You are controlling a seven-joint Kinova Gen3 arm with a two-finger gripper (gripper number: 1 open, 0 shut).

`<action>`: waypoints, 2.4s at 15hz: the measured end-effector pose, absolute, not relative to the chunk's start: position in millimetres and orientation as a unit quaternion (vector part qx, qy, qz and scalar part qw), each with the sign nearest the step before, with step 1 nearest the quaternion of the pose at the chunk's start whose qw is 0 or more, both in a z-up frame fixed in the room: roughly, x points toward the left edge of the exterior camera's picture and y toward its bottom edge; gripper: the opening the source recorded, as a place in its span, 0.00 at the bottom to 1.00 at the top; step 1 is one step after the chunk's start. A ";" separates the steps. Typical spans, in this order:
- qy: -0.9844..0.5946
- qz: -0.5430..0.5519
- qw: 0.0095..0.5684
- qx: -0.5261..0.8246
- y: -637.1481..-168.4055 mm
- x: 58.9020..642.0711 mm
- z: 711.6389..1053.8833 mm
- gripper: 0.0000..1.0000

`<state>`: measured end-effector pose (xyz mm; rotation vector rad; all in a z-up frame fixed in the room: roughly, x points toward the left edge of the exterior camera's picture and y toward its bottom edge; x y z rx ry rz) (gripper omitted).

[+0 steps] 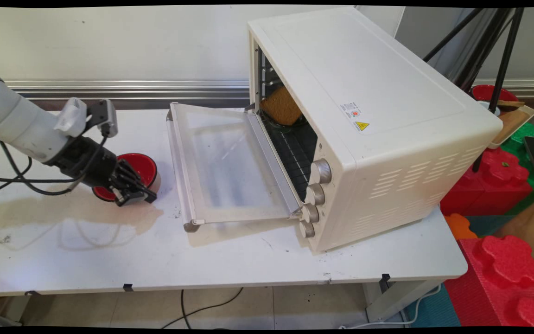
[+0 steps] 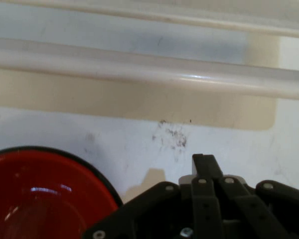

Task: Close the oven

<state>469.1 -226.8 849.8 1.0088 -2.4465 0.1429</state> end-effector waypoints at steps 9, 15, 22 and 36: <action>-0.890 0.074 0.260 0.368 -239.5 452.6 824.3 0.00; -0.886 0.089 0.274 0.363 -244.9 443.7 812.9 0.00; -0.879 0.109 0.297 0.358 -247.7 439.5 813.4 0.00; -0.864 0.151 0.342 0.339 -258.5 438.3 845.4 0.00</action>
